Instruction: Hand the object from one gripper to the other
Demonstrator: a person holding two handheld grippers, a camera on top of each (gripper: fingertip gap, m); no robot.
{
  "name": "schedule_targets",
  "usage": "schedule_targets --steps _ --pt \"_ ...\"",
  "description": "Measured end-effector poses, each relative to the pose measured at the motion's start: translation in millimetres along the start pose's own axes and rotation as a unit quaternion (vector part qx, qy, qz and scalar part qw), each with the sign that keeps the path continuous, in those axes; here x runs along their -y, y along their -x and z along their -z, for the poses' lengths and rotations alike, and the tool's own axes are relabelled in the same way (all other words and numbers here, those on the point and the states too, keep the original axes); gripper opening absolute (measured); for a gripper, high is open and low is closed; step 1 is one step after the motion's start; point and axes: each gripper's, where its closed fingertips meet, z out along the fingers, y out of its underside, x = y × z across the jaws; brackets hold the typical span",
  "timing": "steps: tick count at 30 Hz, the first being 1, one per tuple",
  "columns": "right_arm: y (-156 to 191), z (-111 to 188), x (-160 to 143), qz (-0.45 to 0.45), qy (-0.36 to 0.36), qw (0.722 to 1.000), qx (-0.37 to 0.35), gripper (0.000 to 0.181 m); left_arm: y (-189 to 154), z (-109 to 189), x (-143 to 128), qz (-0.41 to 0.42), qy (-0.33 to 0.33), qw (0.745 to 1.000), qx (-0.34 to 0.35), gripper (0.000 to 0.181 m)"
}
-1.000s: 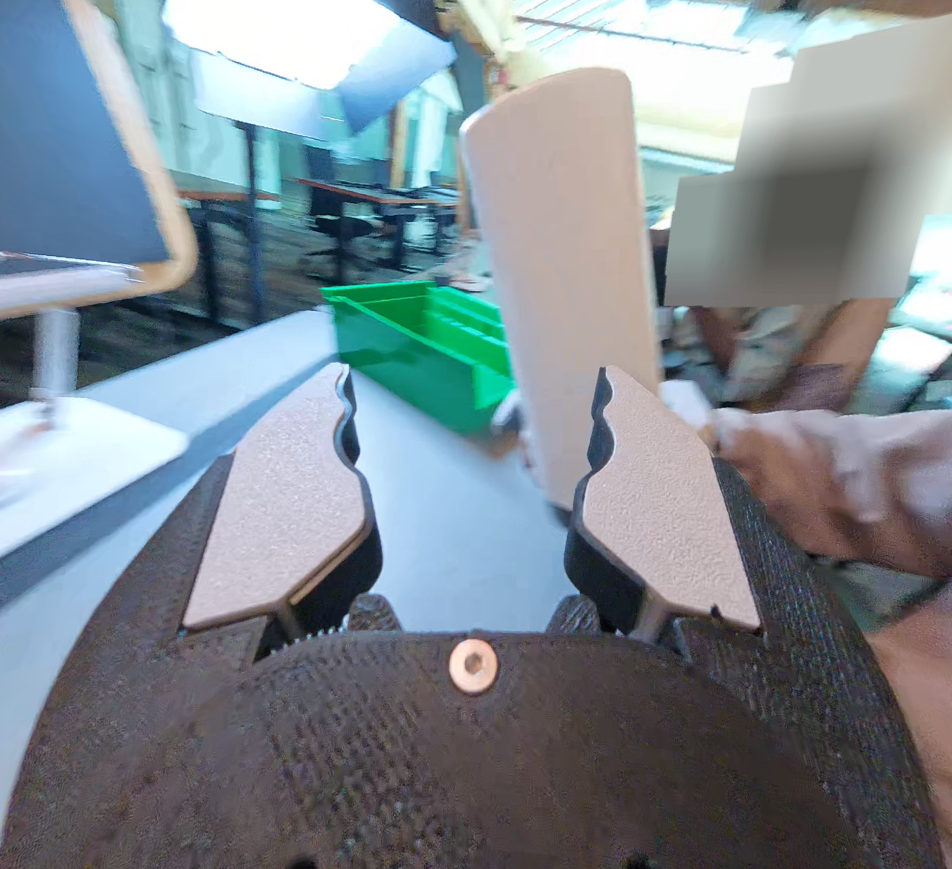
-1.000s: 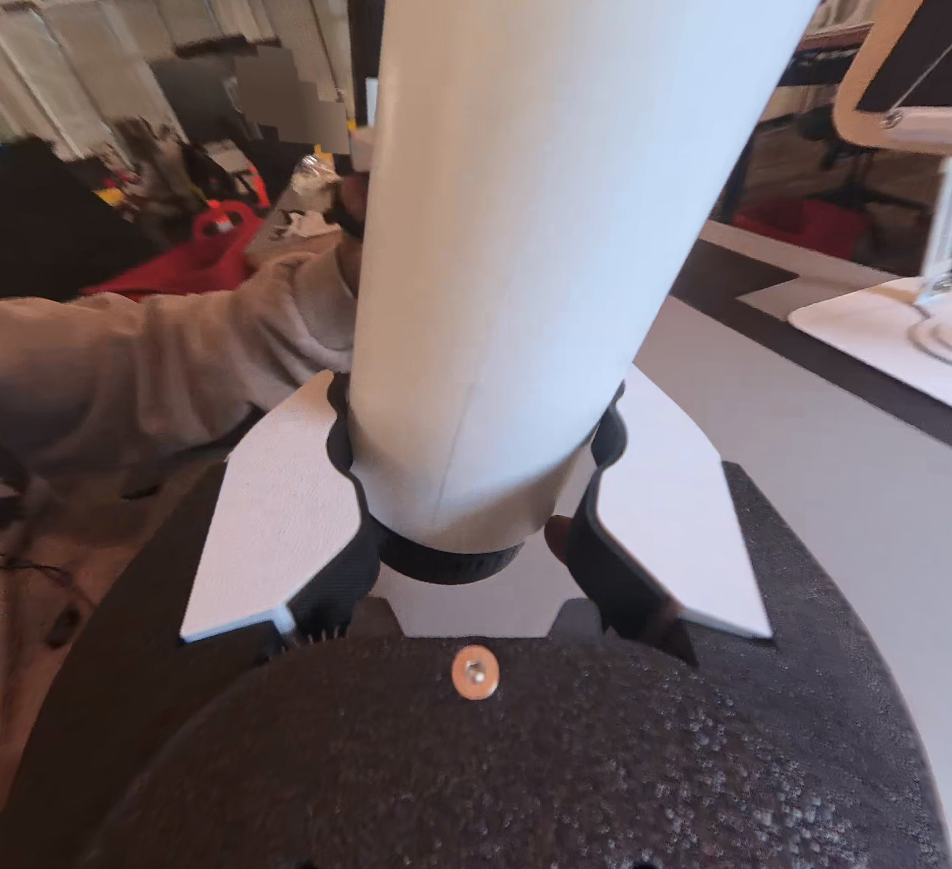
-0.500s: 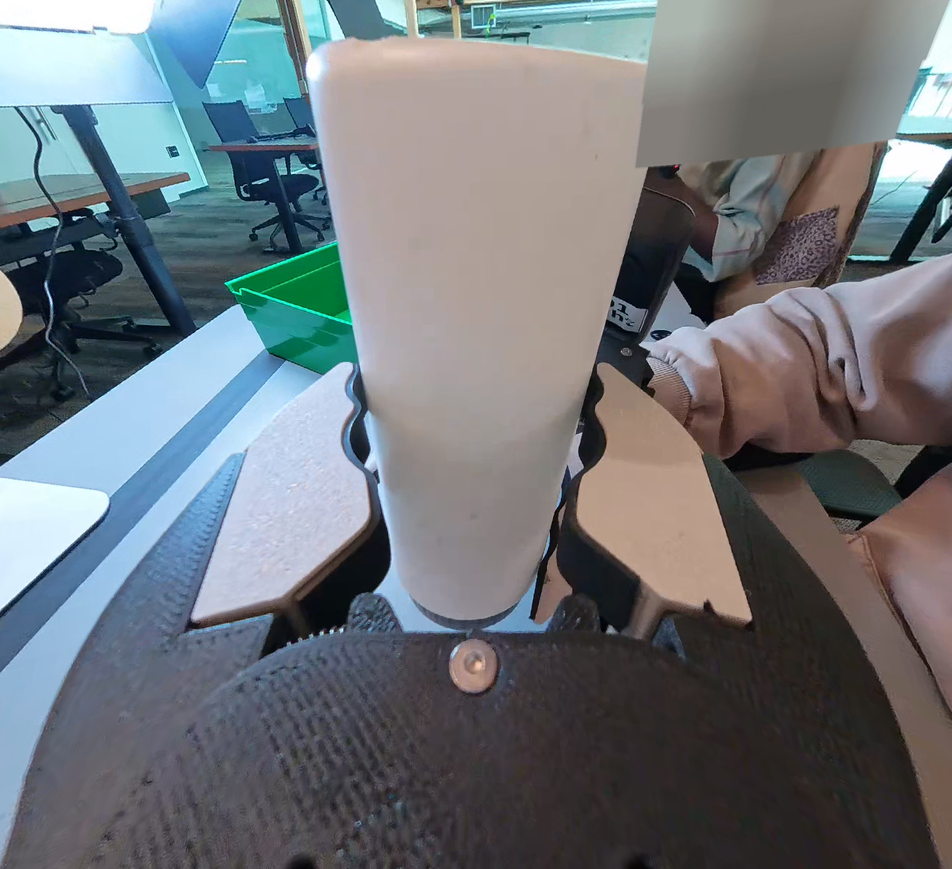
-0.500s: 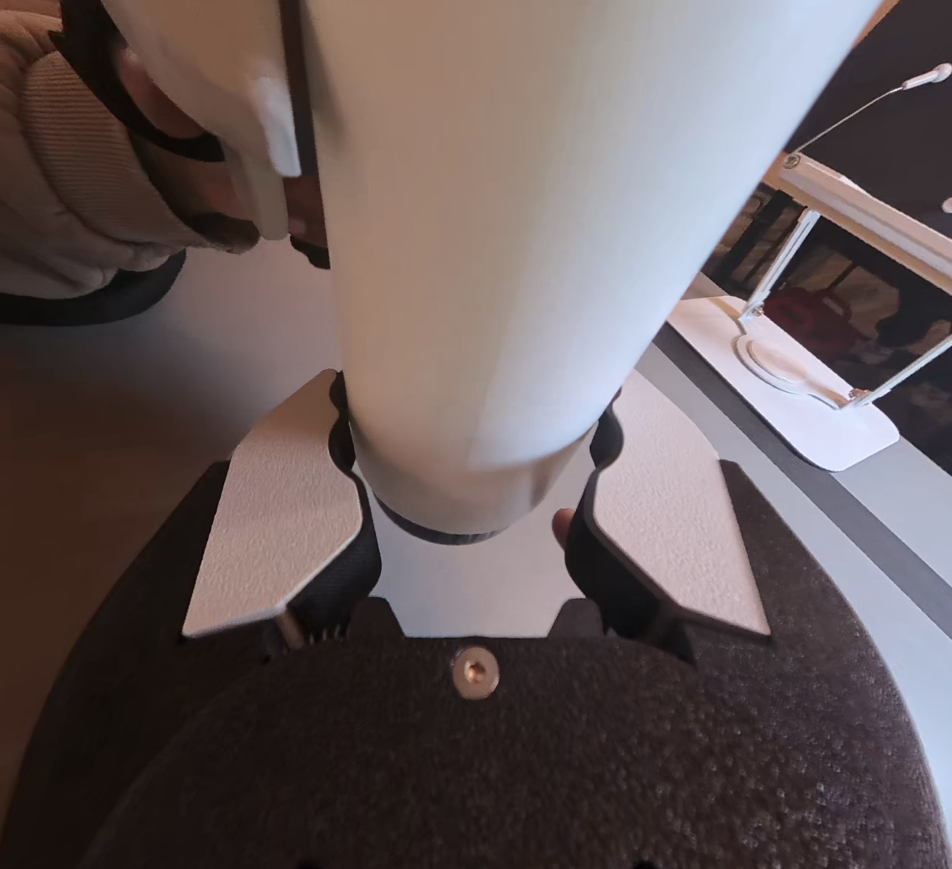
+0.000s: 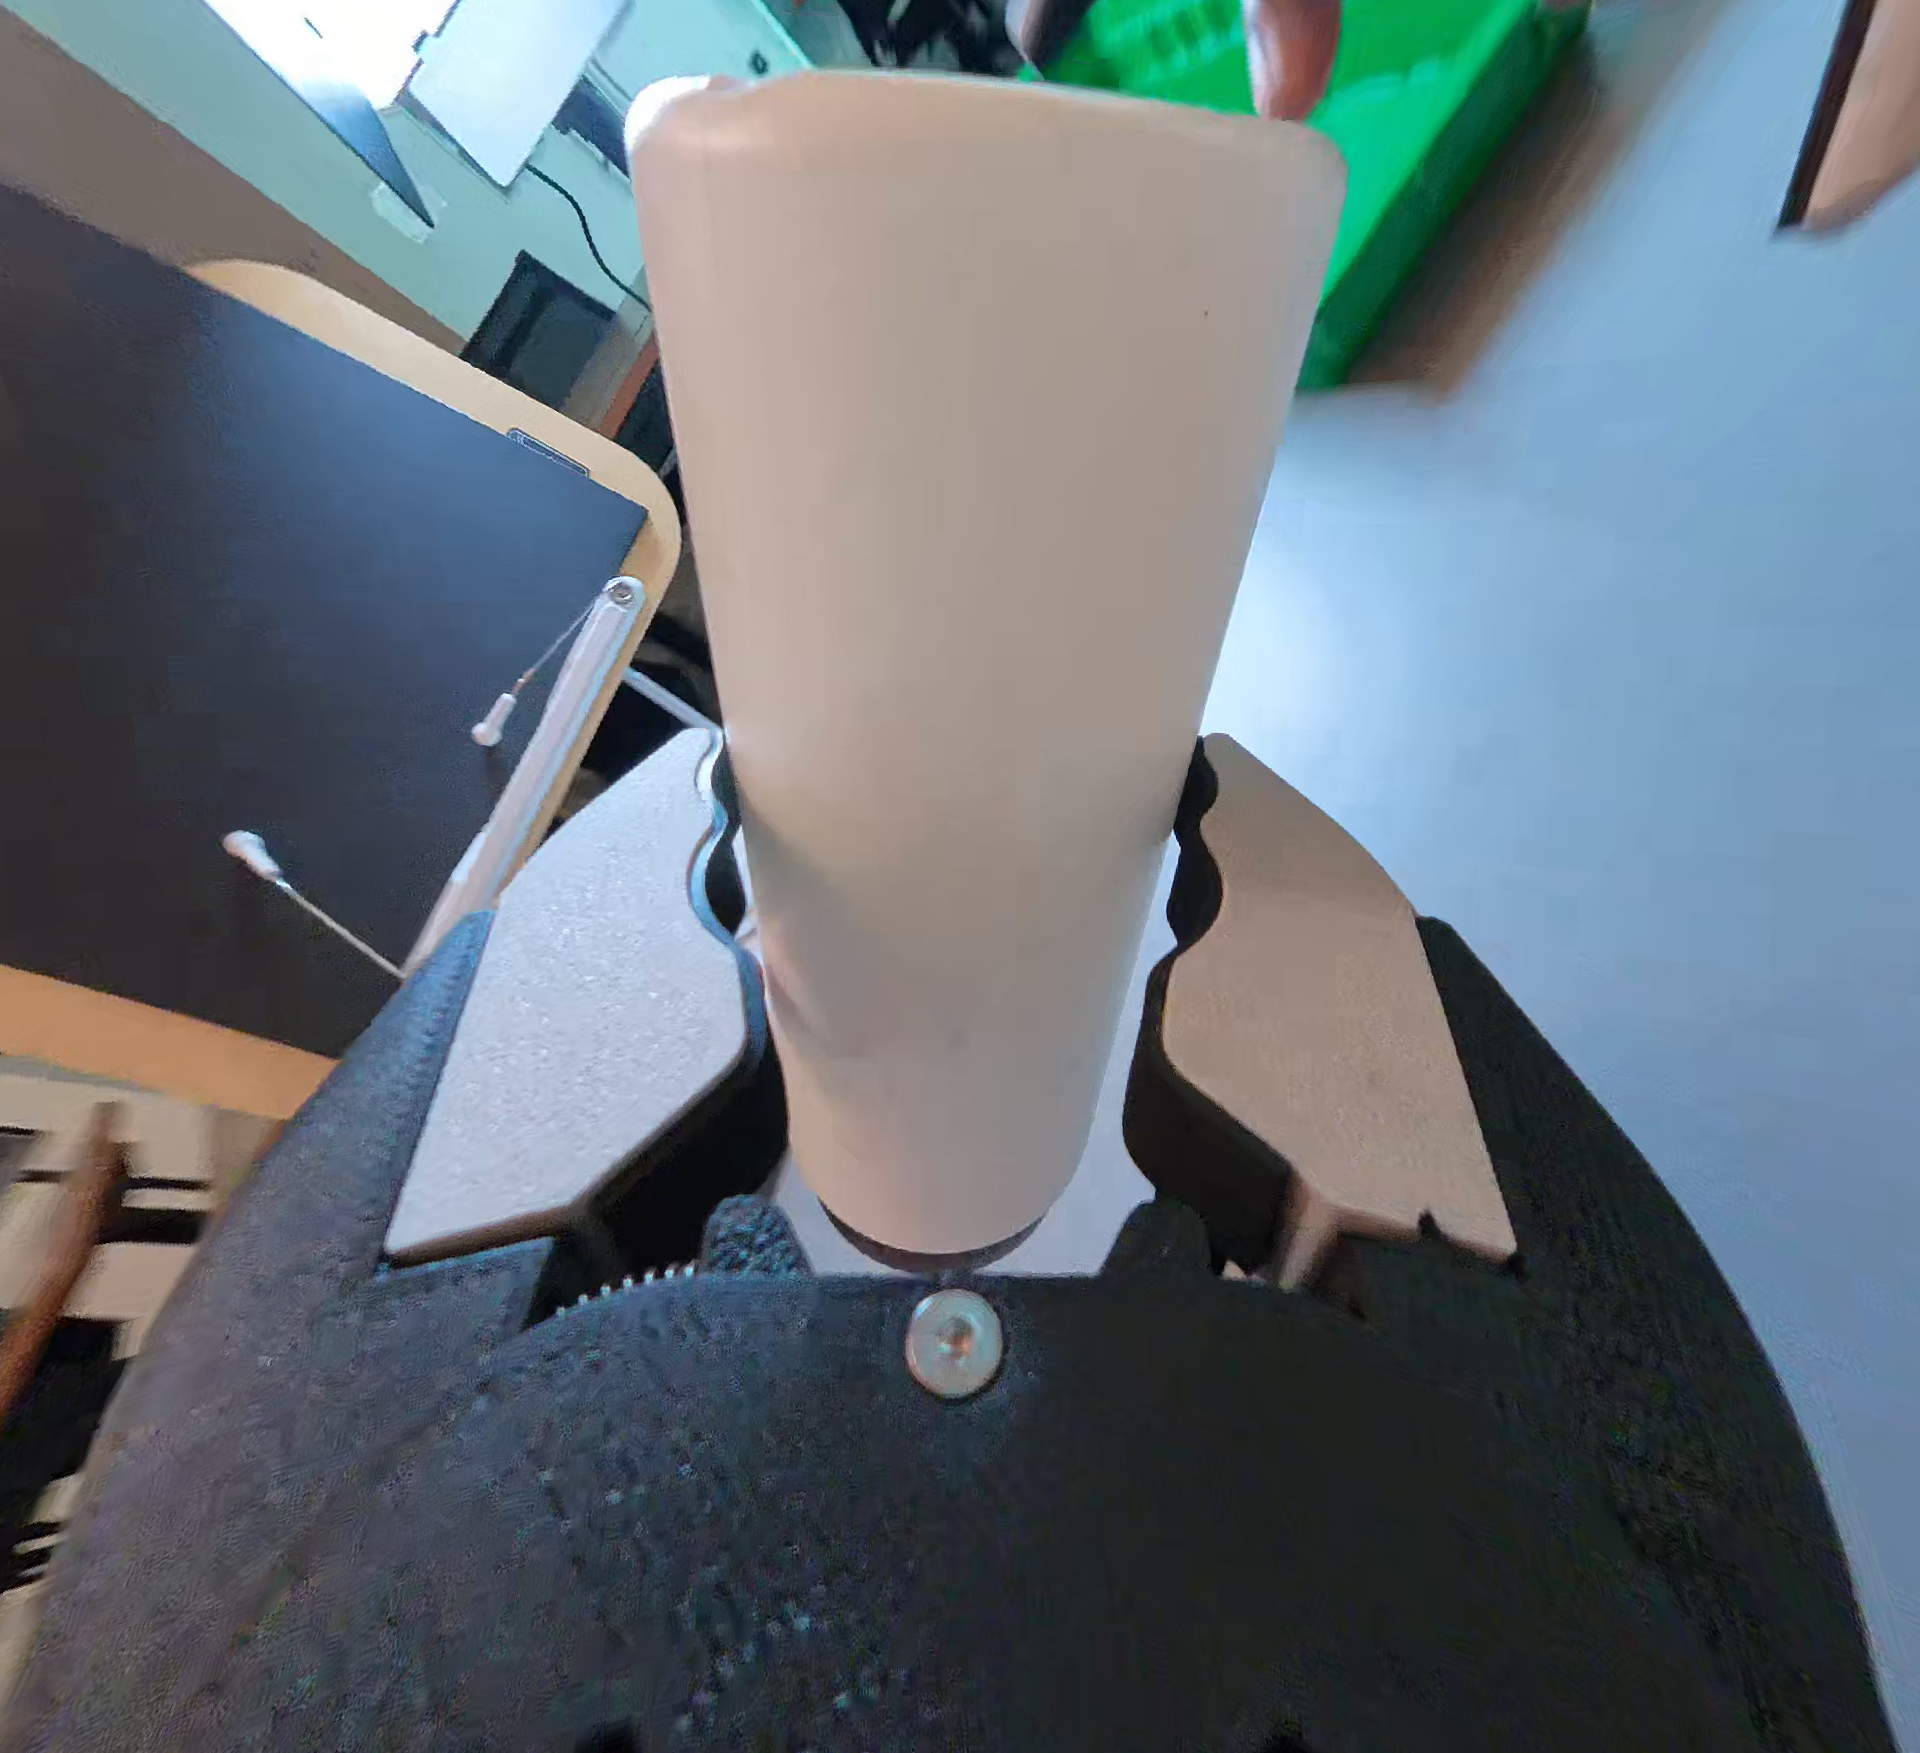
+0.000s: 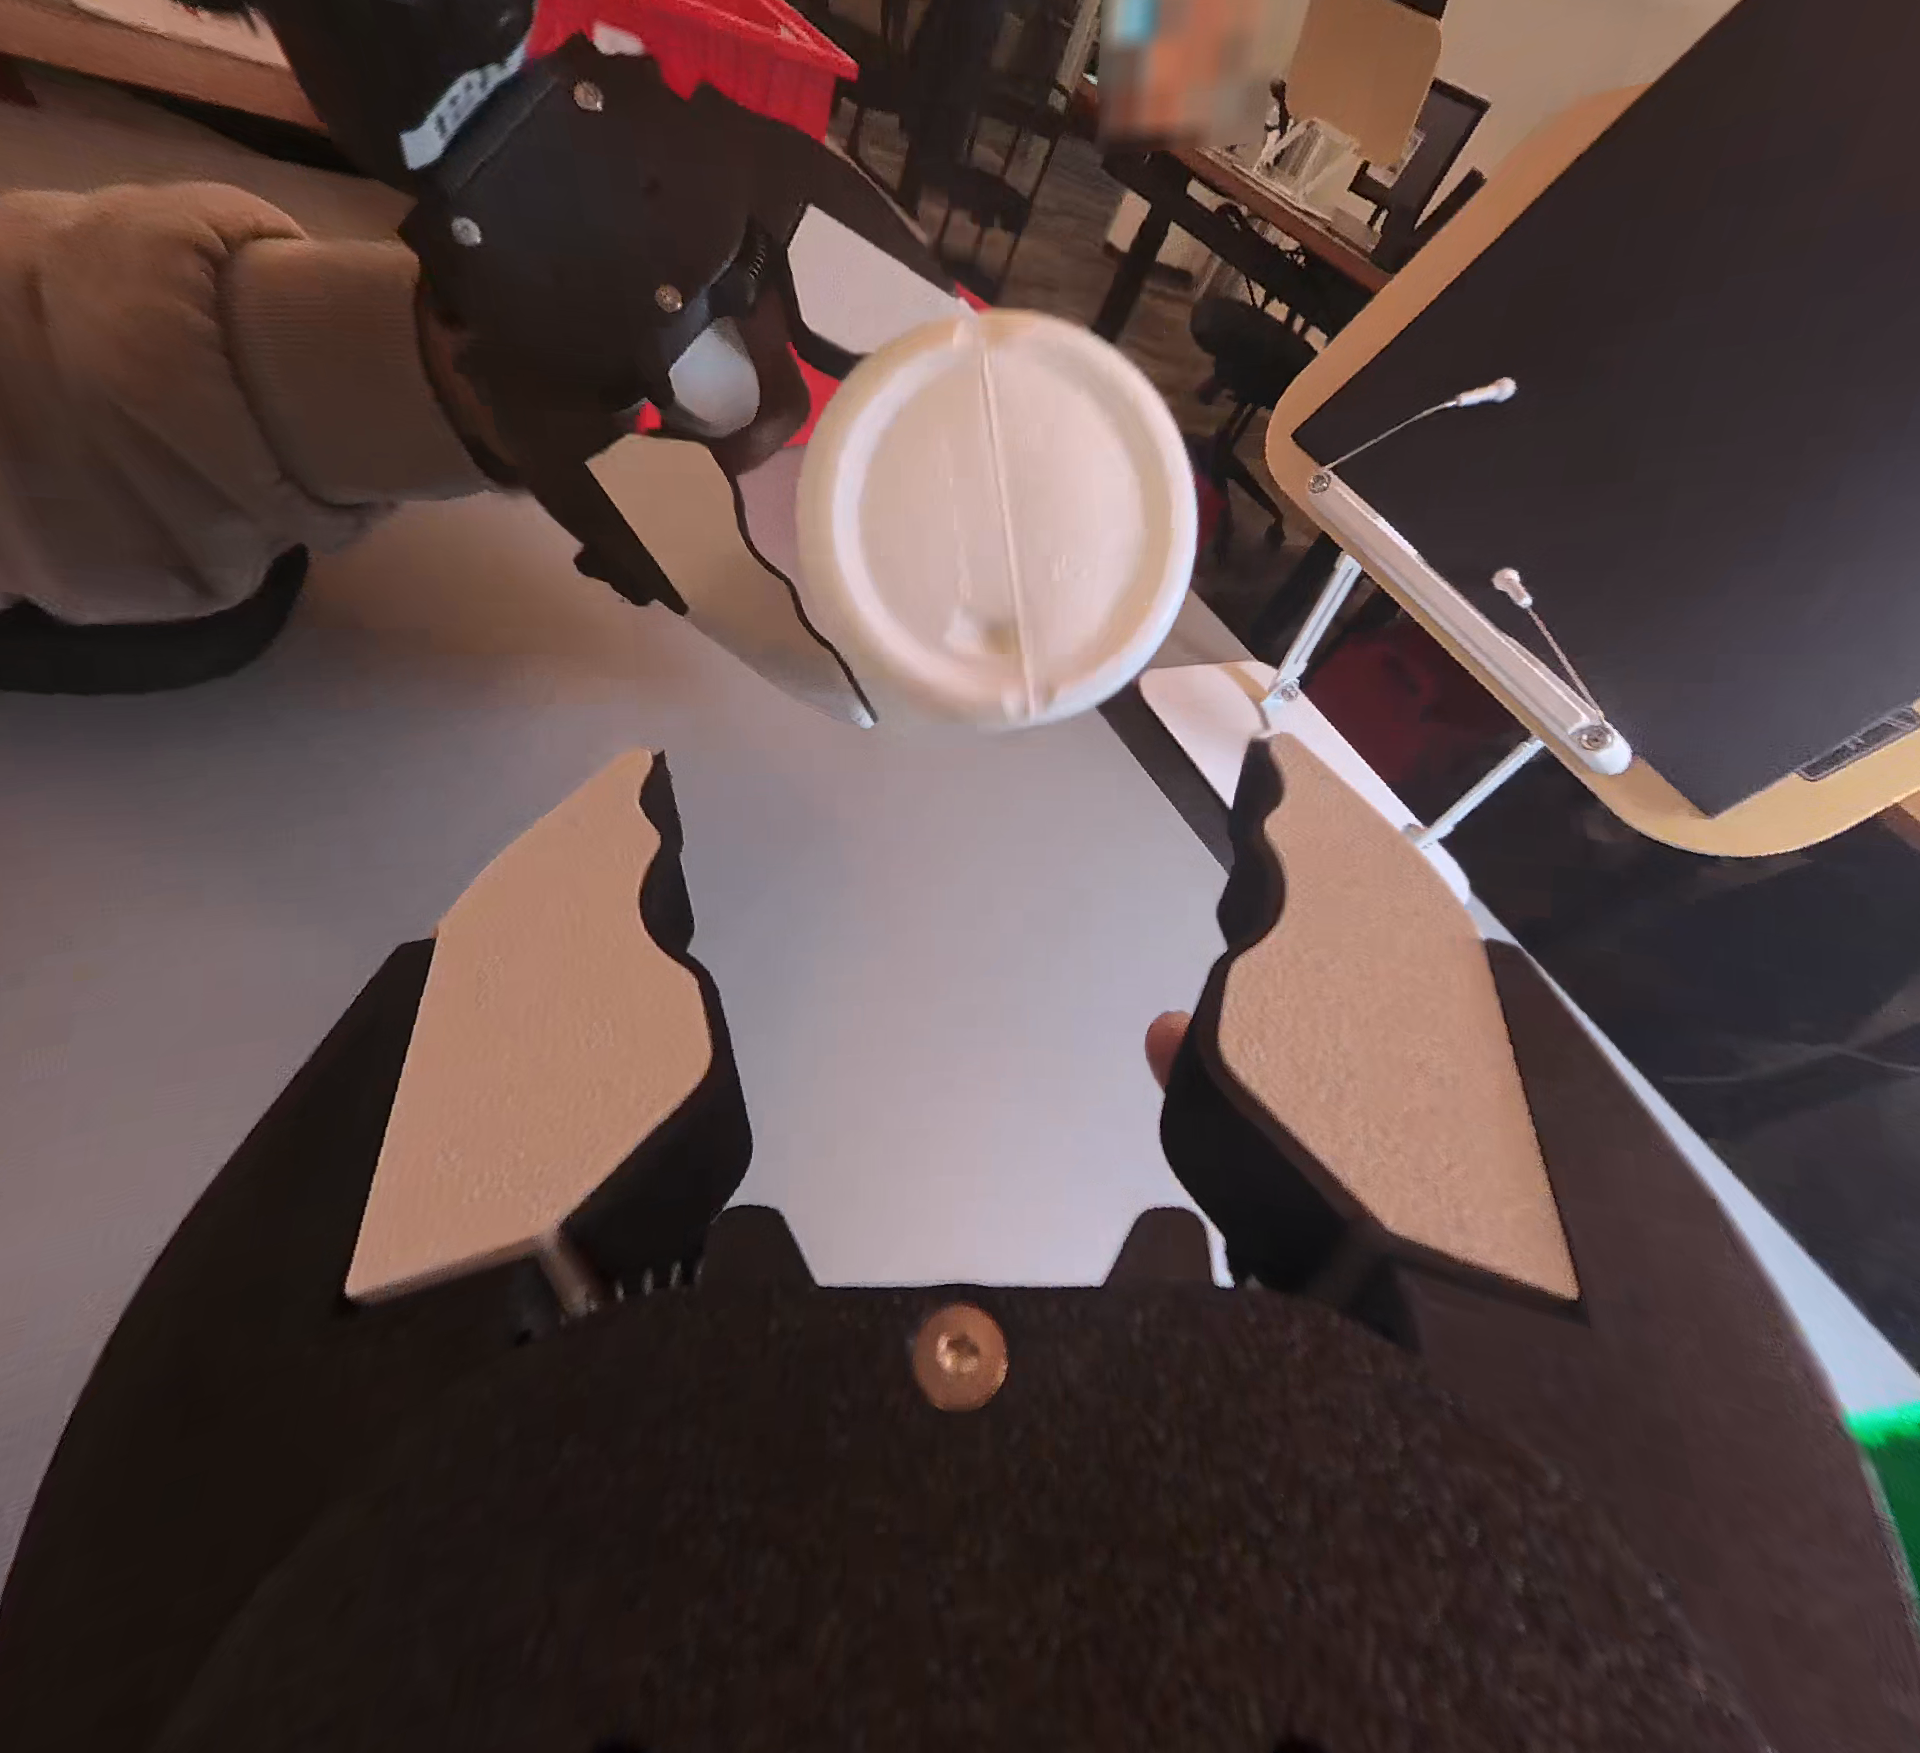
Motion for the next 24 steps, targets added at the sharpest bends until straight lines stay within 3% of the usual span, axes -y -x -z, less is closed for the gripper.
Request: schedule_targets --steps 6,10,16,24 --pt "17.8 -19.3 -30.5 0.077 0.09 0.993 0.001 0.102 -36.9 -11.4 1.3 -0.168 0.06 0.984 -0.018 0.082" --pt "25.9 -23.7 -43.9 0.094 0.128 0.987 0.011 0.097 -46.1 -14.8 -3.5 -0.228 0.091 0.969 -0.016 0.082" --pt "26.1 -23.3 -56.7 0.049 0.16 0.985 0.03 0.091 -49.7 -17.1 -8.8 -0.234 0.101 0.967 -0.022 0.082" --pt "15.4 -26.6 -42.5 0.028 0.084 0.996 0.008 0.09 -34.0 -14.1 -4.9 -0.211 0.062 0.975 0.013 0.081"
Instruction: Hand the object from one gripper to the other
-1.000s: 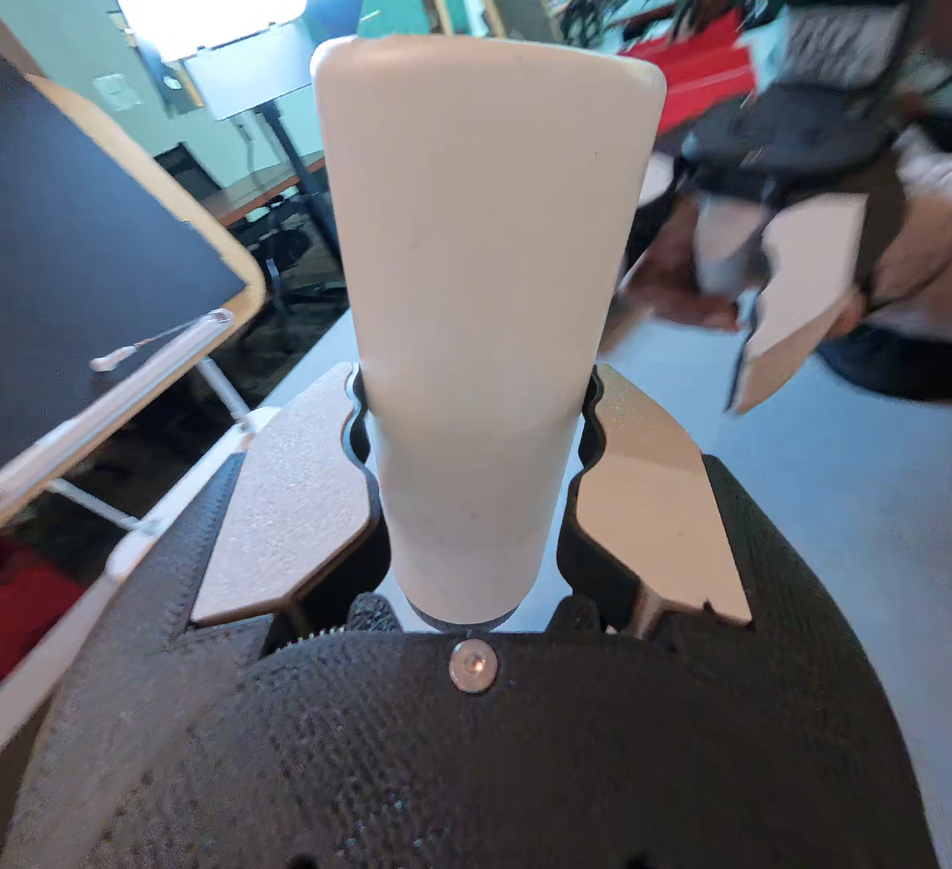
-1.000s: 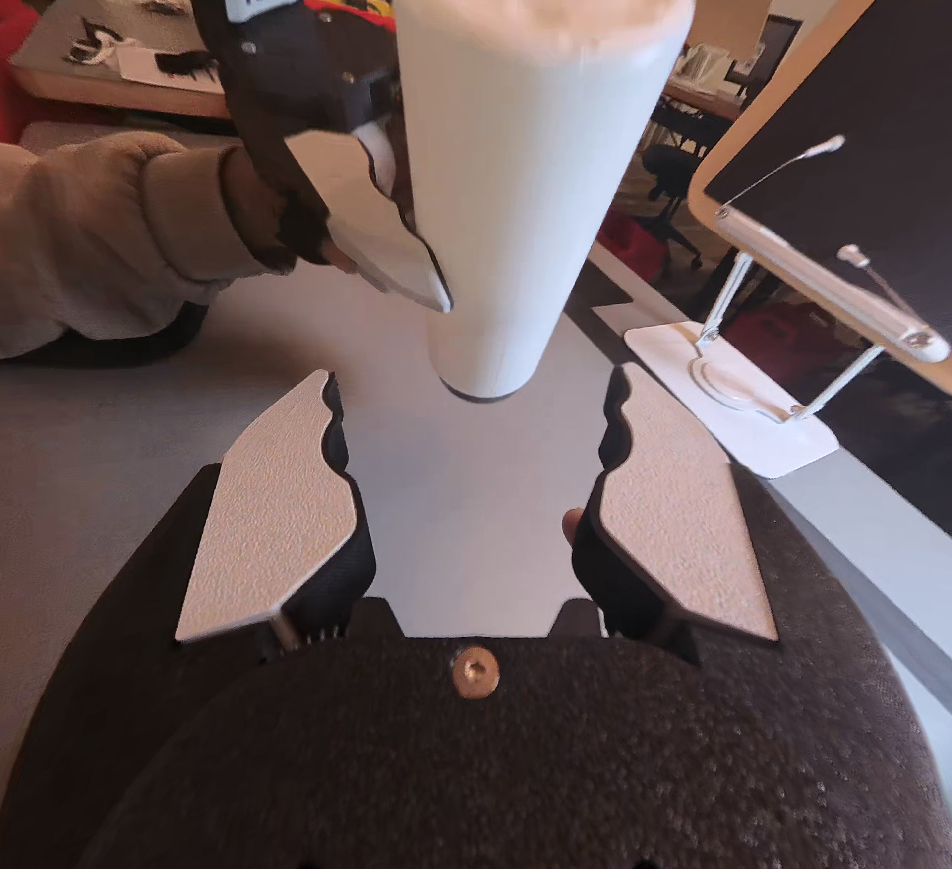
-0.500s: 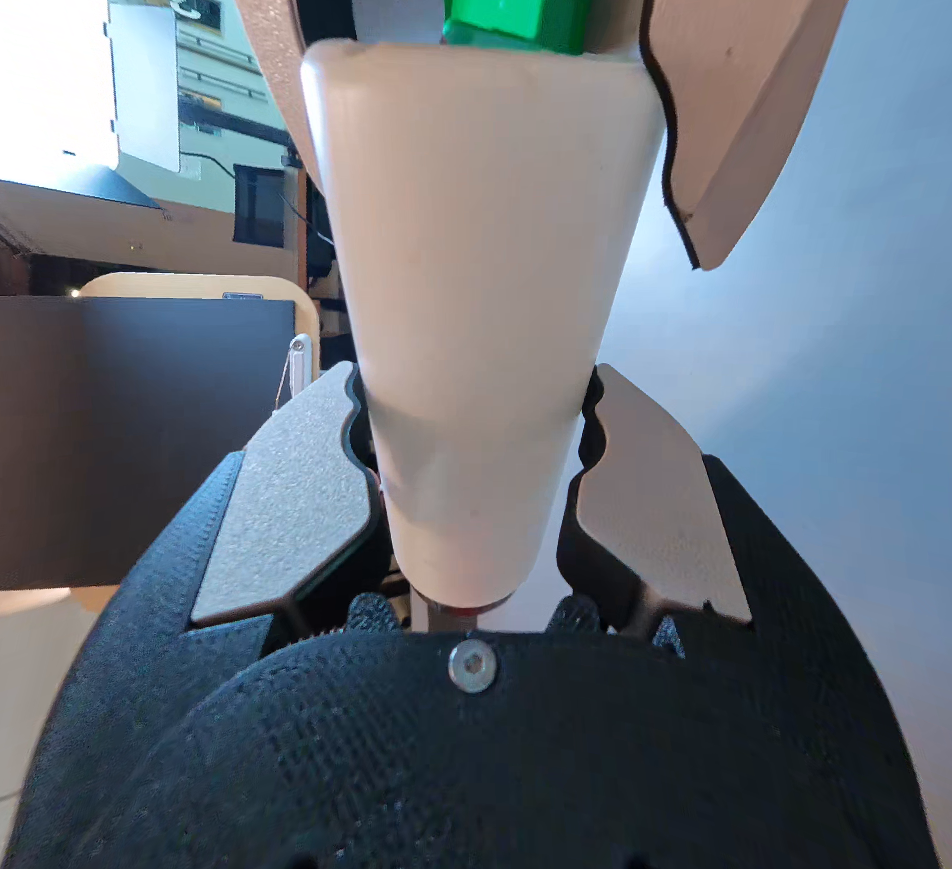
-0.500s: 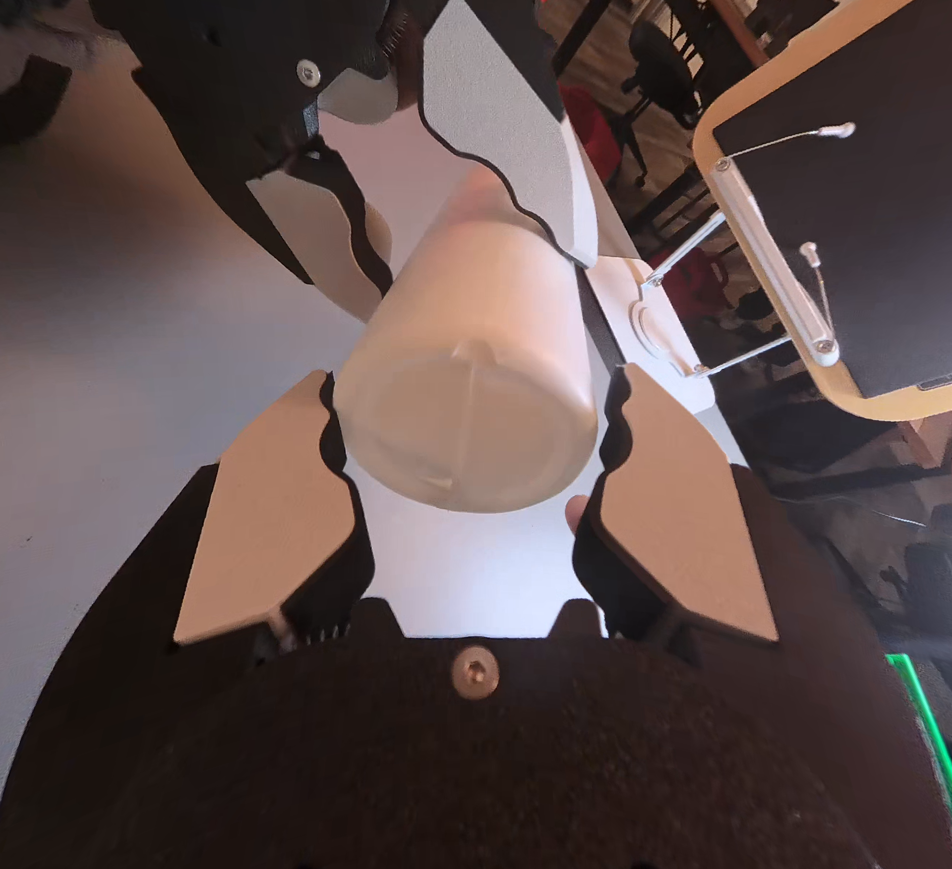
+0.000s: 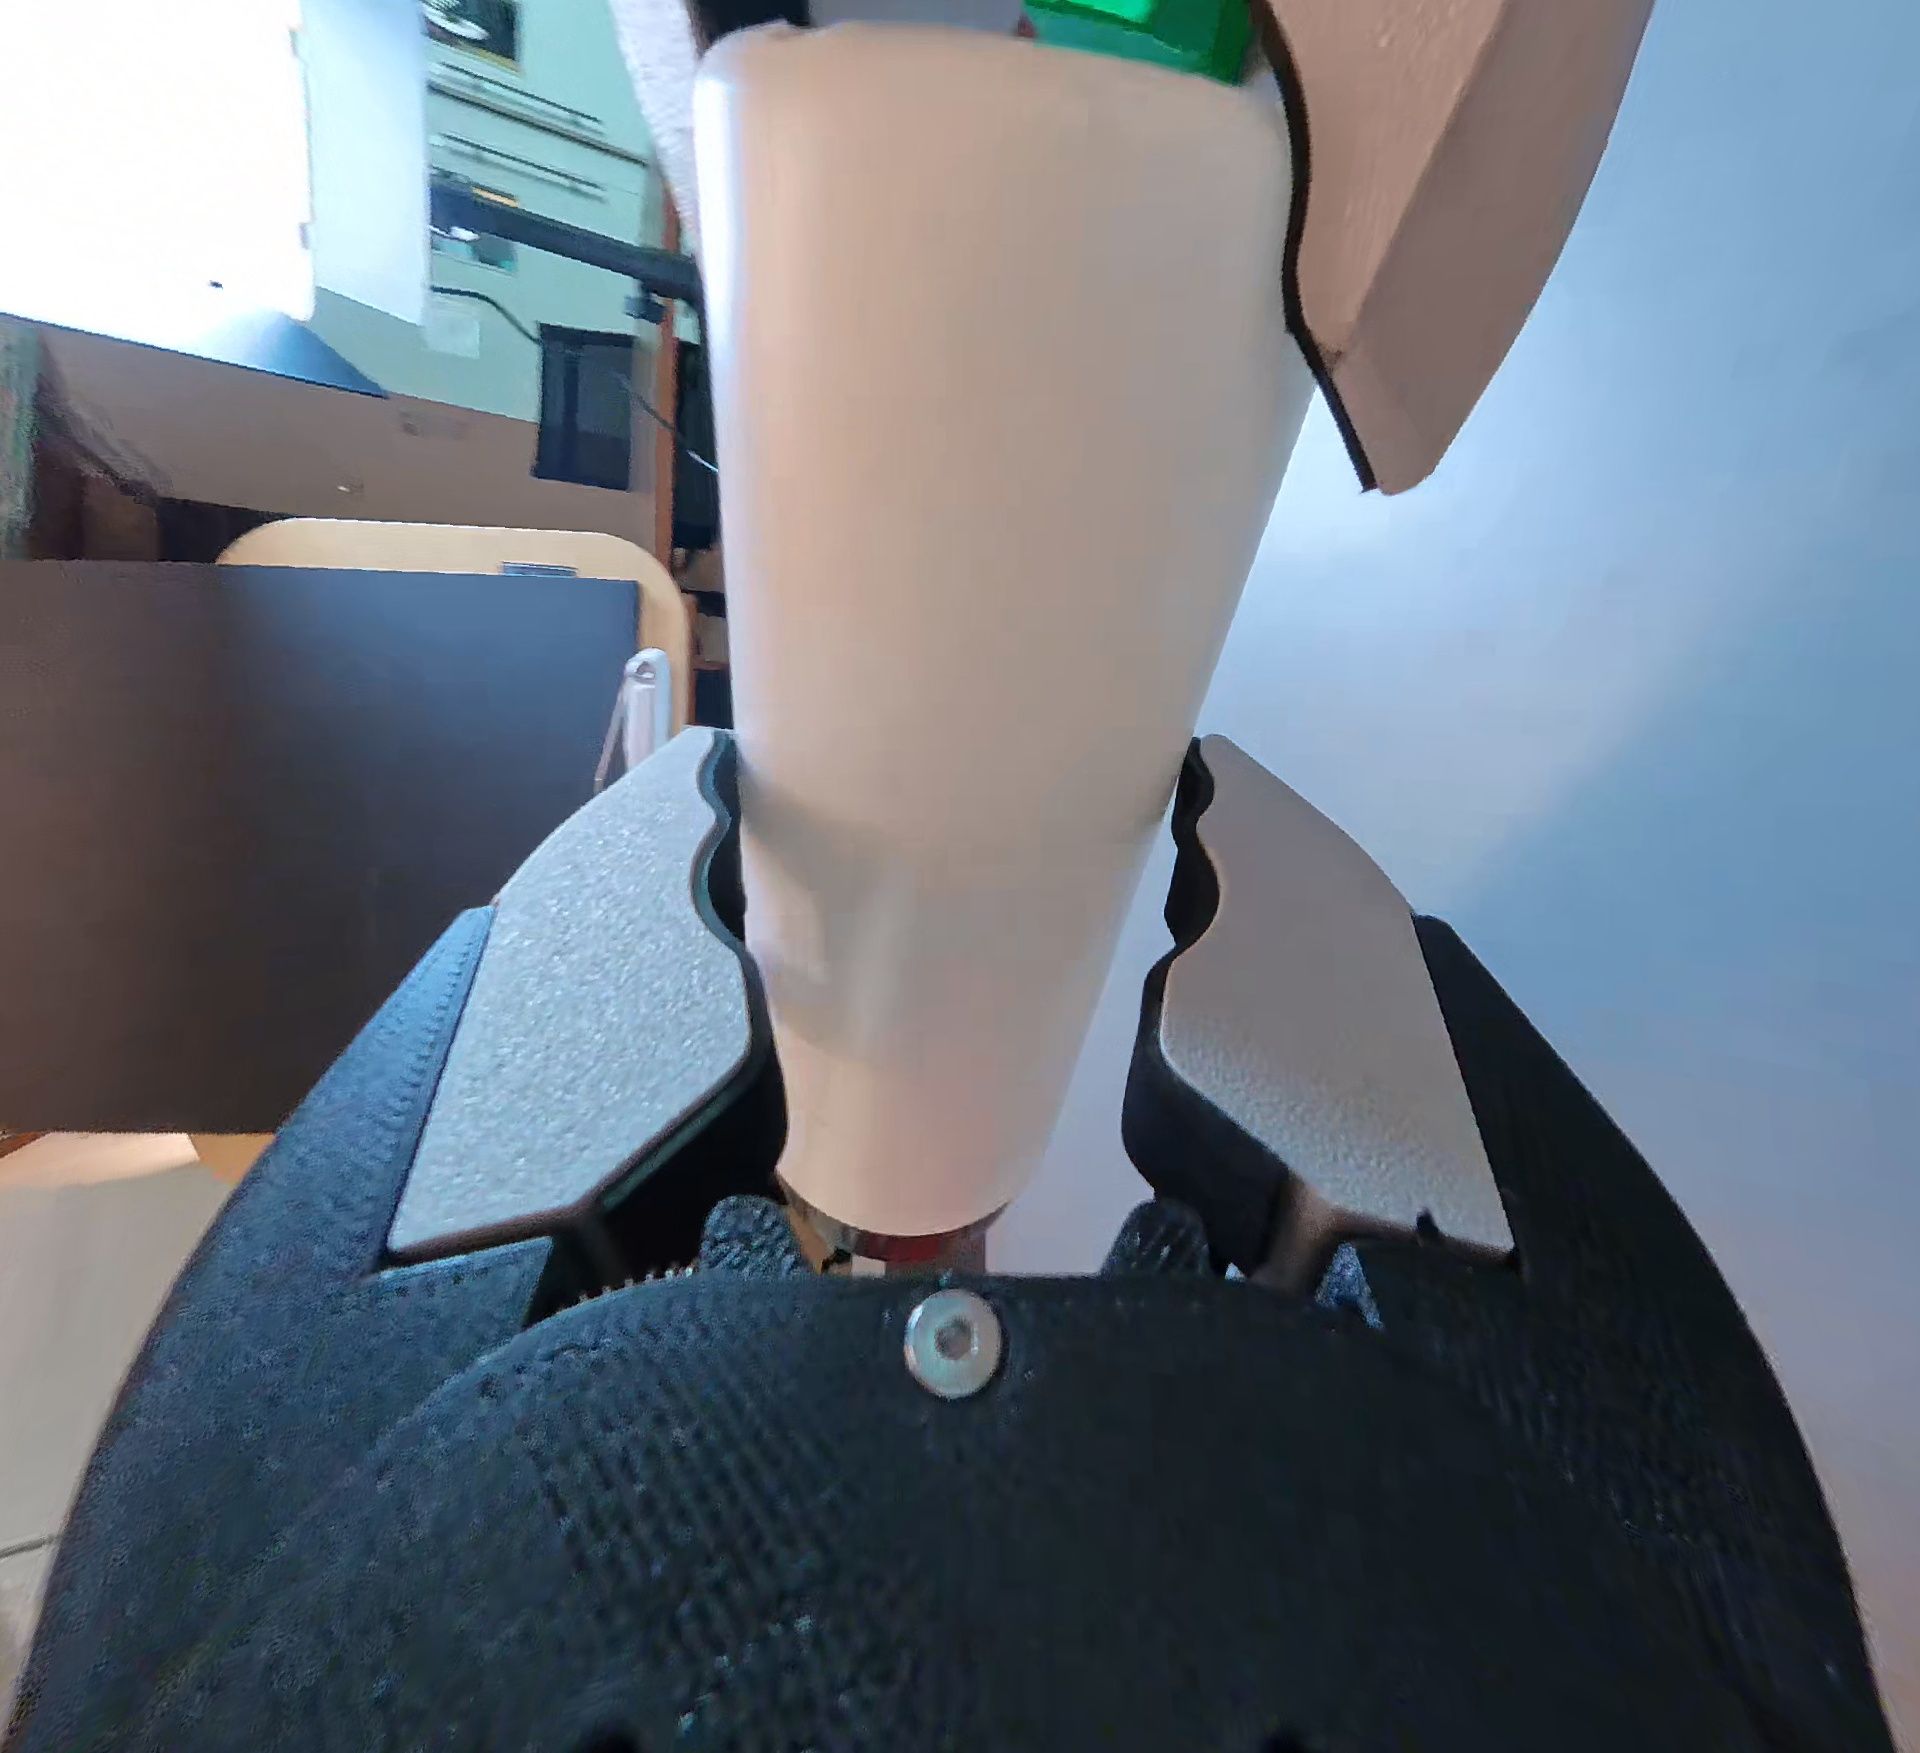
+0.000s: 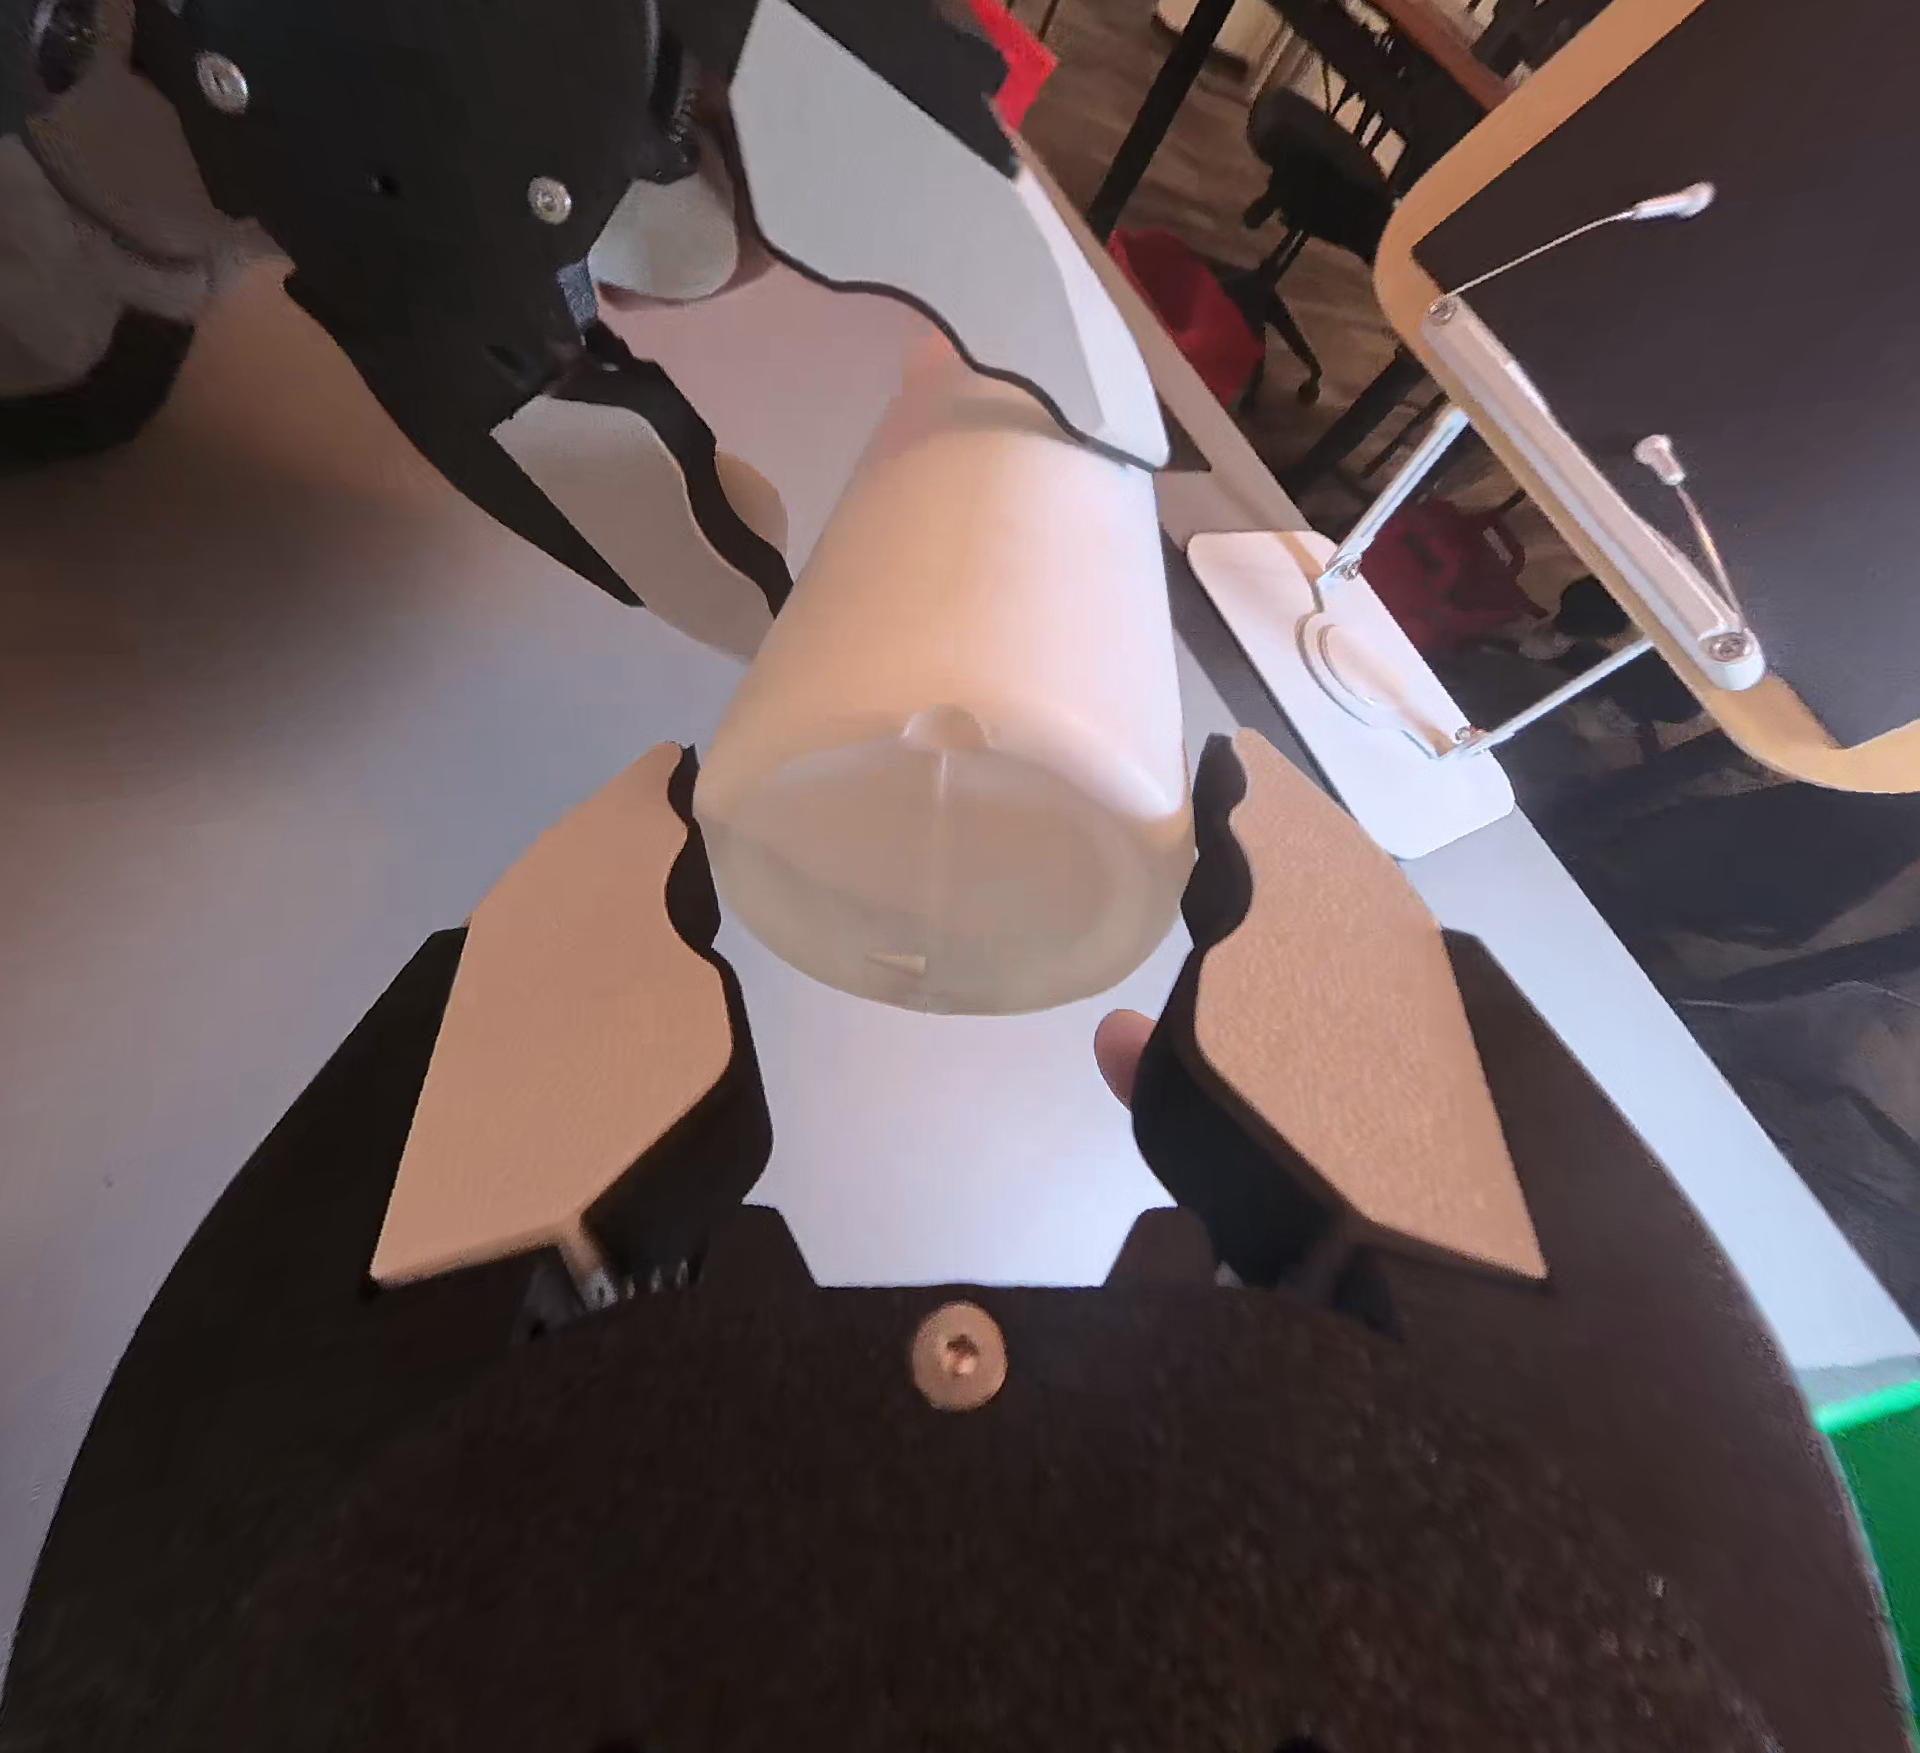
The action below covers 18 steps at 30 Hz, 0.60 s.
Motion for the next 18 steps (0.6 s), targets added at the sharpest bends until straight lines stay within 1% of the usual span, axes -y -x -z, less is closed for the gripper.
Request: schedule_targets --steps 2,4,5,7,8,9,10,11,12,14,16,17,18 --pt "-7.3 6.8 7.3 -0.028 -0.03 0.999 -0.001 0.089 12.4 5.7 3.0 0.009 -0.015 0.999 0.029 0.078" --pt "-18.2 15.3 13.3 -0.039 -0.052 0.998 -0.018 0.089 22.1 8.9 -1.9 0.019 -0.01 0.999 0.05 0.075" --pt "-24.5 20.4 16.4 -0.044 -0.063 0.997 -0.028 0.089 25.8 9.8 -5.7 0.036 -0.011 0.998 0.053 0.078" --pt "-39.3 33.0 21.9 -0.062 -0.087 0.993 -0.047 0.088 35.1 13.7 -8.0 0.122 -0.045 0.99 0.051 0.08" --pt "-48.2 40.2 23.8 -0.071 -0.101 0.991 -0.059 0.088 42.9 17.8 -6.8 0.177 -0.079 0.98 0.054 0.079" --pt "-57.2 46.9 23.5 -0.079 -0.109 0.988 -0.071 0.087 50.3 22.5 -4.4 0.244 -0.121 0.961 0.047 0.075" --pt "-65.2 53.5 22.2 -0.089 -0.117 0.986 -0.078 0.085 56.9 27.2 -1.5 0.324 -0.166 0.931 0.029 0.071" --pt "-73.2 60.3 21.7 -0.106 -0.131 0.982 -0.084 0.085 62.0 30.9 2.6 0.41 -0.216 0.886 -0.002 0.069" --pt "-80.8 66.7 21.8 -0.115 -0.143 0.979 -0.092 0.085 64.2 33.5 8.3 0.493 -0.266 0.827 -0.045 0.067" --pt "-91.8 78.6 25.4 -0.114 -0.158 0.974 -0.112 0.085 57.6 30.4 20.9 0.62 -0.332 0.693 -0.156 0.063" --pt "-96.0 91.3 35.4 -0.113 -0.191 0.967 -0.126 0.085 45.9 26.1 39.1 0.698 -0.379 0.55 -0.259 0.067" --pt "-96.3 97.9 41.7 -0.117 -0.215 0.961 -0.129 0.085 38.8 22.0 48.8 0.723 -0.391 0.49 -0.291 0.067" --pt "-96.1 104.9 49.0 -0.124 -0.243 0.953 -0.13 0.085 29.6 16.5 60.0 0.739 -0.394 0.449 -0.312 0.07"
